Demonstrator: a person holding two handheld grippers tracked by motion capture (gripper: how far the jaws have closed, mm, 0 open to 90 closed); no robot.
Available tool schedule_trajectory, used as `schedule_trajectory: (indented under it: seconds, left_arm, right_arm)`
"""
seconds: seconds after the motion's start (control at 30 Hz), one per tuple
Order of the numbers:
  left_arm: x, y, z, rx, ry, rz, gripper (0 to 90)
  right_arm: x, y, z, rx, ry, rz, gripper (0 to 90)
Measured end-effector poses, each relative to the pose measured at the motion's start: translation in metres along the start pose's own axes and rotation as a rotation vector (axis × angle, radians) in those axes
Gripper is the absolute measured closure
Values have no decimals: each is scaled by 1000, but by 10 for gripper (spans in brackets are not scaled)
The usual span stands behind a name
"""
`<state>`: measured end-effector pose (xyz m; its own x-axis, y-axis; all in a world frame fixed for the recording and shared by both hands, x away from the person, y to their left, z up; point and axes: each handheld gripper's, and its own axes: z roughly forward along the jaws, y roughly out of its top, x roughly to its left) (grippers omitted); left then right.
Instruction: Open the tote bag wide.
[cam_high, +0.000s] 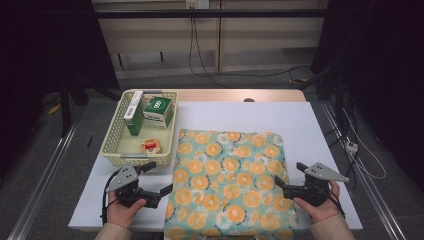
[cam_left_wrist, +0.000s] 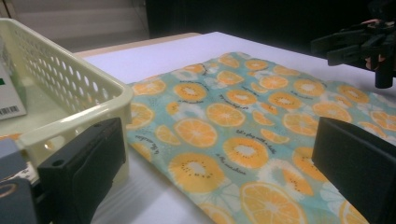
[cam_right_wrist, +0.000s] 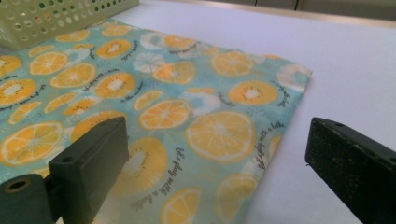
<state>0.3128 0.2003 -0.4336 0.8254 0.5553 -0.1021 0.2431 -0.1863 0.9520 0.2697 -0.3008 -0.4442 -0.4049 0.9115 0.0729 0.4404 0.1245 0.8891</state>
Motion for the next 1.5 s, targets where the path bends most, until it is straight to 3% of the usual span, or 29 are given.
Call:
schedule_trajectory:
  seconds: [0.13,0.2,0.3,0.47,0.63,0.67,0.73,0.83,0.93,1.13,1.23,1.37,1.43,1.5]
  left_arm:
    - [-2,0,3,16,-4,13,32]
    - [-3,0,4,20,-12,17,33]
    - [-3,0,5,27,-15,19,32]
    - [-5,0,7,33,-21,24,34]
    - [-4,-1,7,38,-23,29,34]
    - [-4,-1,7,38,-23,29,34]
    - [-4,-2,7,48,-18,24,34]
    - [-4,-1,6,51,-13,33,33]
    - [-4,-1,6,48,-16,23,34]
    - [-6,0,10,77,-18,45,36]
    - [-6,0,10,71,-22,38,37]
    - [-4,-1,8,80,-18,40,38]
    - [-3,-2,8,81,-15,46,41]
    - [-3,-2,8,83,-13,47,41]
  right_arm:
    - [-7,-5,4,101,2,-3,185]
    - [-9,-8,7,144,9,3,202]
    - [-12,-9,10,190,33,33,254]
    - [-15,-9,14,241,12,66,254]
    - [-10,-7,16,260,-43,26,417]
    - [-10,-7,16,260,-43,26,417]
    - [-8,-6,17,280,-56,-19,450]
    - [-6,-4,18,284,-37,-20,544]
    - [-5,-4,18,286,-38,-19,570]
    - [-3,-3,20,284,5,-34,842]
    - [-4,0,24,283,25,-24,900]
    - [-8,5,30,278,50,-1,900]
    - [-19,16,36,248,82,56,900]
    - [-23,20,39,240,76,64,900]
